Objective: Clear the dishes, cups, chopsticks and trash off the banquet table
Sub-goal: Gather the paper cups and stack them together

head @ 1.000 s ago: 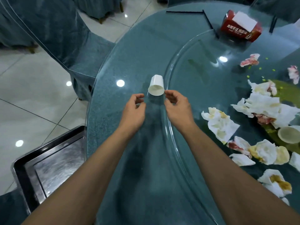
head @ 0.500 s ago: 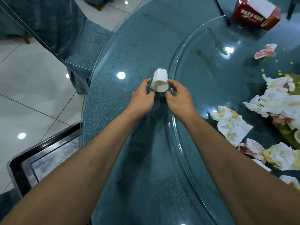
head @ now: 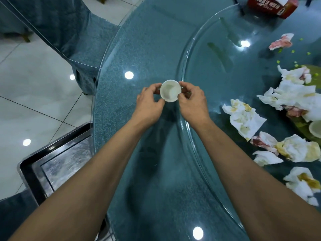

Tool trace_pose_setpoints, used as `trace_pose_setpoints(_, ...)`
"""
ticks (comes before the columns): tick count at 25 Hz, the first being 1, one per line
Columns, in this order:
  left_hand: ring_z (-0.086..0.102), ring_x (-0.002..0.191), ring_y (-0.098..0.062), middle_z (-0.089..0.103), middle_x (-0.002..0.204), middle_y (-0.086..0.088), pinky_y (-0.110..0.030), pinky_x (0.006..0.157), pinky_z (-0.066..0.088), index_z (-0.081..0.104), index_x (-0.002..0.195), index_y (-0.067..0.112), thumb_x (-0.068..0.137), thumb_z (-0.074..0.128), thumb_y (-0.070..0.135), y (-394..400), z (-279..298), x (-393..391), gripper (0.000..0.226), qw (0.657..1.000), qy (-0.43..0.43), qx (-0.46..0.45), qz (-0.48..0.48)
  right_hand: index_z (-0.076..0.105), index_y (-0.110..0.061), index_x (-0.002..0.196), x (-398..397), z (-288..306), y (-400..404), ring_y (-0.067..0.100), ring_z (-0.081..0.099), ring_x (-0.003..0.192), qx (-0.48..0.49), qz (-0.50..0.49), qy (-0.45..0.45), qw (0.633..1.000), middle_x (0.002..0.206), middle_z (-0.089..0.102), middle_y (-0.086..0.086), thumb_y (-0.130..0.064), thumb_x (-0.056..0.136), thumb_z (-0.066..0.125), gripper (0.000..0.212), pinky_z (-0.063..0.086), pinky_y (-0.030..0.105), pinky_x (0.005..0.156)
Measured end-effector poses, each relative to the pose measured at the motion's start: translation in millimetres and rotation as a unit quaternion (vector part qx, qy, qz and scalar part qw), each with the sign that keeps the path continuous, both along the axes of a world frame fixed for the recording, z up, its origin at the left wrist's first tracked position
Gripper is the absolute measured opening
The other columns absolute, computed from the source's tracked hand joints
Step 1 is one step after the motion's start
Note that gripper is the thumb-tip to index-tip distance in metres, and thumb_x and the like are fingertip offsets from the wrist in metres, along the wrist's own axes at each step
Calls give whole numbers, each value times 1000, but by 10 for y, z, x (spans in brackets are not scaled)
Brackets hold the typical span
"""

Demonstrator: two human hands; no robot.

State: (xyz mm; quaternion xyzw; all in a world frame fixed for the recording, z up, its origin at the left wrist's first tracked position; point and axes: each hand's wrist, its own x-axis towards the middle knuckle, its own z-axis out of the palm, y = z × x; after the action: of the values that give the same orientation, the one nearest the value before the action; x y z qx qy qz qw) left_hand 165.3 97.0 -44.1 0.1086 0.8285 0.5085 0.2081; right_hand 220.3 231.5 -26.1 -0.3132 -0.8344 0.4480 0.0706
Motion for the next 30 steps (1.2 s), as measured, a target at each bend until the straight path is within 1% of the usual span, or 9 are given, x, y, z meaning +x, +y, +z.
trace_pose_setpoints(2,47,128,-23,49,127,2,-44,111,41,52,140,23,87,61,7,-74,34,155,56,1000,18,-7,-9,67,-20,130,134,31,-79,9,61,98,-10,-8,-5,1000,120,63,3,-10,94,57,39,47,23,97)
trace_pose_setpoints(4,46,126,-18,44,128,4,-43,110,42,50,141,21,83,67,7,-155,63,323,61,999,32,-2,-19,69,-17,126,293,60,-159,13,63,100,-28,-8,-8,1000,119,63,6,-9,94,57,36,49,30,100)
trace_pose_setpoints(7,47,116,6,51,130,14,-37,105,46,49,138,21,80,71,8,-278,81,564,63,999,28,22,-31,72,-18,121,545,97,-264,11,63,102,-40,-12,-19,999,119,64,5,-10,93,57,32,49,31,100)
trace_pose_setpoints(9,49,110,18,57,121,22,-34,100,50,51,131,22,79,74,9,-350,88,731,59,999,25,34,-26,73,-18,120,724,112,-329,11,63,103,-43,-19,-24,999,118,65,4,-10,93,58,32,49,32,101)
trace_pose_setpoints(13,58,117,-5,62,126,9,-35,97,54,52,131,17,79,80,13,-443,110,993,60,999,16,47,-12,73,-15,120,987,132,-440,14,64,108,-65,-20,-29,997,117,69,4,-9,94,57,31,50,36,103)
trace_pose_setpoints(15,61,114,-9,60,128,5,-33,95,55,51,135,15,78,82,13,-487,140,1122,64,999,12,50,-13,73,-14,121,1117,147,-480,14,65,108,-69,-21,-32,997,118,69,4,-10,94,56,32,50,36,103)
trace_pose_setpoints(19,62,111,-13,61,128,-1,-35,94,56,56,132,17,77,84,16,-584,181,1394,62,998,13,51,-25,73,-14,120,1386,171,-534,15,66,108,-75,-17,-33,997,117,70,4,-11,95,56,31,50,37,104)
trace_pose_setpoints(24,63,109,-12,59,127,1,-32,91,57,58,129,19,75,86,18,-682,246,1752,60,998,4,53,-34,74,-13,119,1775,219,-565,16,67,109,-76,-42,-22,996,118,72,4,-9,95,57,30,50,40,103)
trace_pose_setpoints(30,63,108,-11,60,128,4,-19,83,55,57,128,20,75,84,15,-777,310,2231,60,996,-10,50,-68,74,-16,117,2346,297,-553,18,70,98,-78,-69,-21,994,110,74,2,-11,97,57,27,54,41,98)
